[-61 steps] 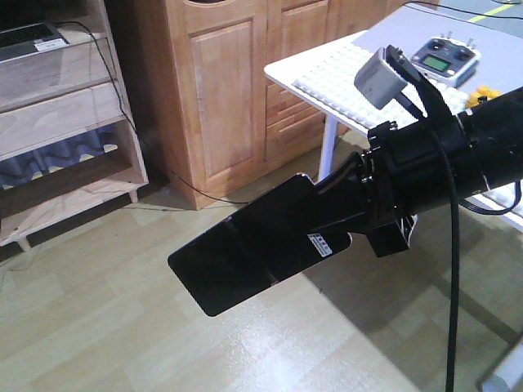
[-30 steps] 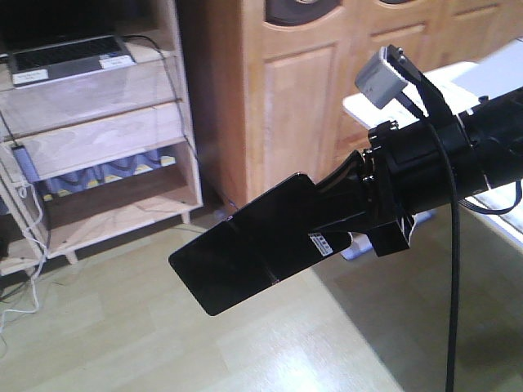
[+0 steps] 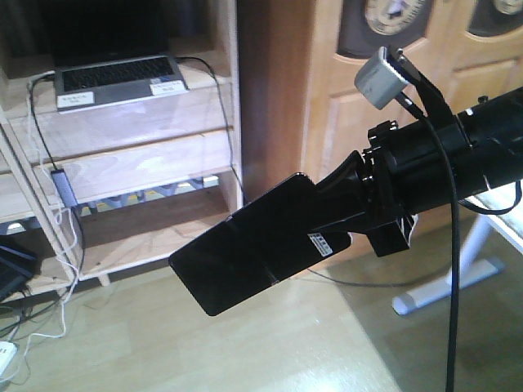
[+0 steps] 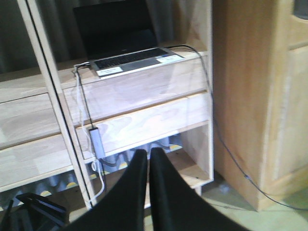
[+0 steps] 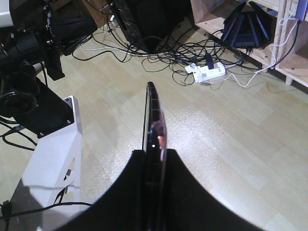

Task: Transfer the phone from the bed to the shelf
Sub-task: 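Drive the base toward the wooden shelf with the laptop, then approach the shelf and hold the phone above the laptop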

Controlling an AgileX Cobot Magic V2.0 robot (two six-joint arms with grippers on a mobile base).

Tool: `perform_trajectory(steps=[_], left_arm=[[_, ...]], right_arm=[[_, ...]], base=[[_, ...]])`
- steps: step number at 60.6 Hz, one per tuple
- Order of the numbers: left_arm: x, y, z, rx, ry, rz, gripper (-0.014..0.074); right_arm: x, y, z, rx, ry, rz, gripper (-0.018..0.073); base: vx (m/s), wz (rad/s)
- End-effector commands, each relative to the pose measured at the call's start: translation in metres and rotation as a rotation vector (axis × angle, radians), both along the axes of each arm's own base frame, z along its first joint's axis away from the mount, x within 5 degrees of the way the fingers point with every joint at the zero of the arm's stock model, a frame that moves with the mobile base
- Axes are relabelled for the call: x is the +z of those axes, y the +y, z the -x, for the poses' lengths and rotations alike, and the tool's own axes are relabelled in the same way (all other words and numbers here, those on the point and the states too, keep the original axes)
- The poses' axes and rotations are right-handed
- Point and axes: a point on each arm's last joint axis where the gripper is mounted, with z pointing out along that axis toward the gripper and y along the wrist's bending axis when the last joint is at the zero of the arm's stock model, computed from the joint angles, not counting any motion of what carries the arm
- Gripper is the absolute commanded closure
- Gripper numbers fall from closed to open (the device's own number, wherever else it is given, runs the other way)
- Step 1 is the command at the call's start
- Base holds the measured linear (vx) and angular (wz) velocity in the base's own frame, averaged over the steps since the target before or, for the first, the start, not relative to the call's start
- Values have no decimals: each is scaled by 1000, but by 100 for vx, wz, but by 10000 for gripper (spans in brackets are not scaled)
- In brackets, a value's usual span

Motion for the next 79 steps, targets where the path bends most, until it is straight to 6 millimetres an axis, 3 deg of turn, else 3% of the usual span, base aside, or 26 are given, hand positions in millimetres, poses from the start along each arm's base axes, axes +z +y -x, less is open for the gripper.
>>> perform_trajectory(steps=[1,79], left_arm=[[15,0,1,-4,-107,15,595],[15,0,1,-4,-107,15,595]], right_arm=[[22,2,14,47,-15,-85,561],[22,2,14,47,-15,-85,561]], base=[[32,24],[31,22]])
